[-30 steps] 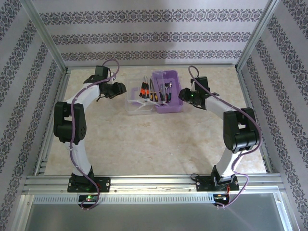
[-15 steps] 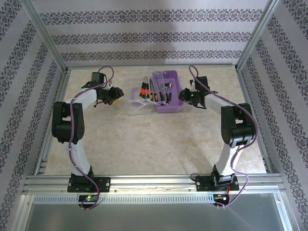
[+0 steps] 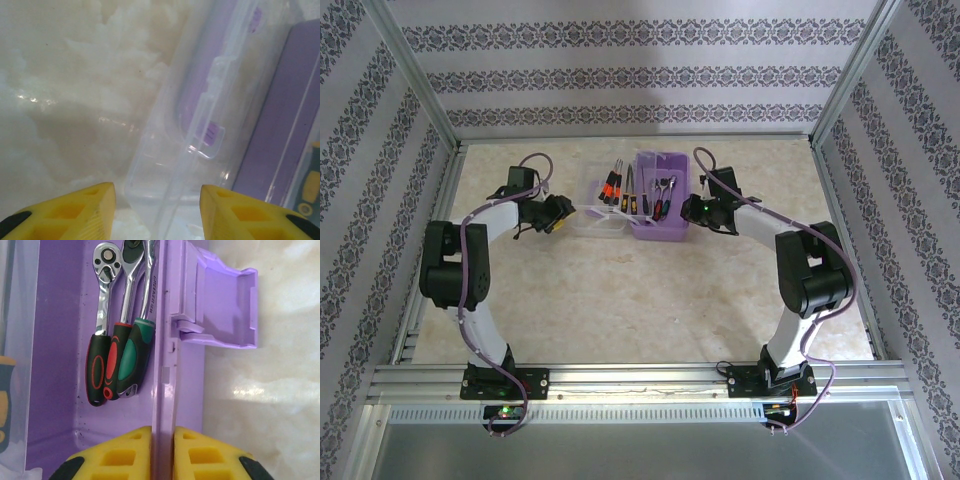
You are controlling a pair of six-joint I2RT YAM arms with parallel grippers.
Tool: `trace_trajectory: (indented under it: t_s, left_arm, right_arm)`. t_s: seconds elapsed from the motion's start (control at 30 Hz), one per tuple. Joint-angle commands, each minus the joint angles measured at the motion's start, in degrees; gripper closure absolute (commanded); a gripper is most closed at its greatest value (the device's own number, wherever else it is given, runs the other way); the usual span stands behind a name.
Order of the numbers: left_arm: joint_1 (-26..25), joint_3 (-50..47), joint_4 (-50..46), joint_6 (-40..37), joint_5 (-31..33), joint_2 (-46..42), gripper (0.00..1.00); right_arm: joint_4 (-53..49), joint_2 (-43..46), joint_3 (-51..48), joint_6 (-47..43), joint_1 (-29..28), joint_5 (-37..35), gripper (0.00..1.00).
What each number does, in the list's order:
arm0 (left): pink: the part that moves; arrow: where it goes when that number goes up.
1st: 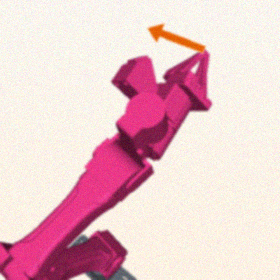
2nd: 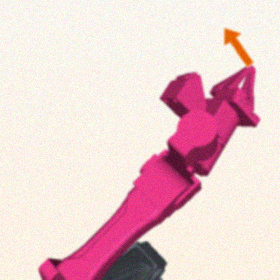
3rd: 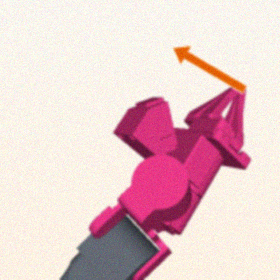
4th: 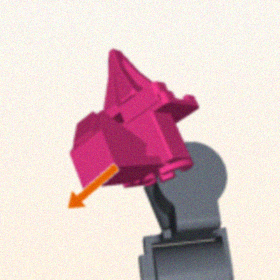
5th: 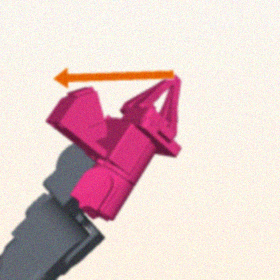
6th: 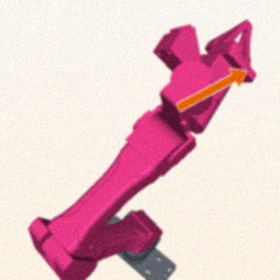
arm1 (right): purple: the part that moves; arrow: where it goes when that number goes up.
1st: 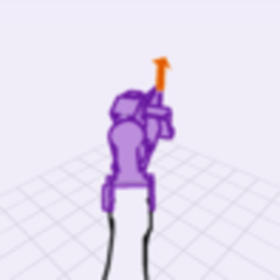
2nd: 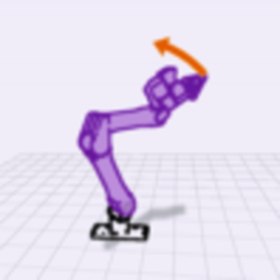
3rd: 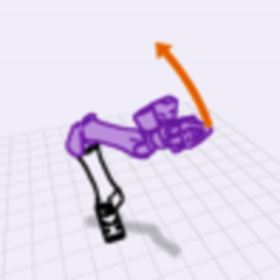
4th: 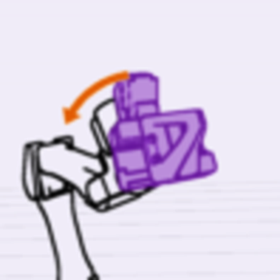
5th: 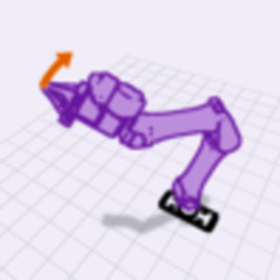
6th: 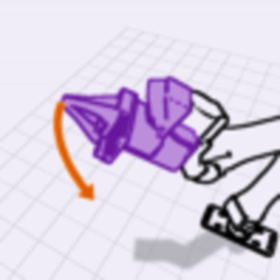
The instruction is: Pack the tool kit
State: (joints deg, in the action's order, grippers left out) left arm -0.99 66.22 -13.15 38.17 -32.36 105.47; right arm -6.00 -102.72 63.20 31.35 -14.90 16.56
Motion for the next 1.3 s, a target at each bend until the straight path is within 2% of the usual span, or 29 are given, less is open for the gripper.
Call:
trace_trajectory:
  t_s: [0.0,0.07,0.27,0.33,0.47,0.77,1.2,1.27]
  left_arm:
    - [0.22,-0.17,1.52,-1.16,1.17,-0.65,0.53]
    - [0.21,0.14,1.90,-1.18,0.60,0.18,0.55]
    - [0.12,0.33,2.60,-2.90,0.28,1.28,0.65]
    - [0.12,0.43,2.52,-3.69,0.08,1.48,0.71]
    - [-0.02,0.10,2.77,-5.40,0.86,1.68,0.73]
    - [-0.76,1.14,1.71,-8.27,1.93,3.58,0.78]
    - [-1.77,2.81,-1.95,-11.28,5.70,1.80,1.00]
    - [-1.99,3.74,-3.33,-11.91,6.48,1.46,1.00]
  right_arm:
    - [-1.78,3.11,-0.52,-0.76,-0.57,1.21,0.78]
    - [-2.12,4.58,-0.87,-0.59,-0.41,1.63,0.74]
    - [-2.02,10.50,-3.73,0.03,2.31,3.10,0.72]
    - [-1.29,11.71,-5.32,0.65,4.17,3.97,0.72]
    - [0.57,11.90,-7.70,1.88,7.46,6.29,0.72]
    - [3.85,6.92,-7.75,4.02,9.97,10.81,0.72]
    - [8.23,-3.66,-4.23,7.80,7.85,14.78,0.72]
    - [8.59,-4.44,-3.81,8.09,7.43,15.06,0.72]
